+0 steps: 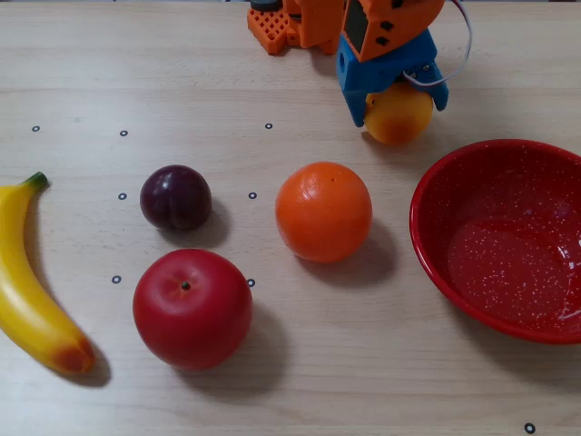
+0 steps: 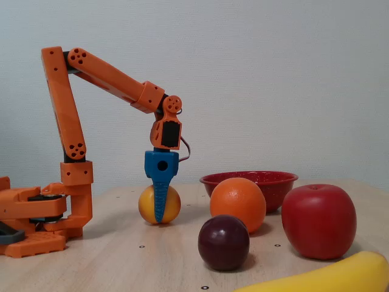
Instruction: Put peach in the red bowl.
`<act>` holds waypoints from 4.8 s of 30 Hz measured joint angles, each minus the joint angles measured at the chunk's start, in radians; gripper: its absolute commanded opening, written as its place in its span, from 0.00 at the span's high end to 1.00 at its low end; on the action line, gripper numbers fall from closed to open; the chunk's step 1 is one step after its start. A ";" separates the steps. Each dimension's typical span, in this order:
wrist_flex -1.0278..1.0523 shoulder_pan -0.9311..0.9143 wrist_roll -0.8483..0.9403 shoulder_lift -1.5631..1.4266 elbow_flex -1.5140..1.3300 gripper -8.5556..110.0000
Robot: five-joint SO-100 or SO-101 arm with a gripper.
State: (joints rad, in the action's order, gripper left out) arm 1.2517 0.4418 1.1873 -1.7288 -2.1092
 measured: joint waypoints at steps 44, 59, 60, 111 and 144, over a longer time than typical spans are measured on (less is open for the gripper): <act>0.448 -0.040 -0.347 0.064 0.851 0.93; 0.202 0.043 -0.541 0.508 1.189 0.93; 0.195 0.044 -0.541 0.531 1.200 0.93; 0.316 0.034 -0.282 0.911 1.580 0.51; 0.474 -0.104 -0.526 0.245 1.241 0.93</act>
State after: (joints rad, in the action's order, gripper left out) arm 1.7257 0.3375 0.6611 -1.4834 -0.8682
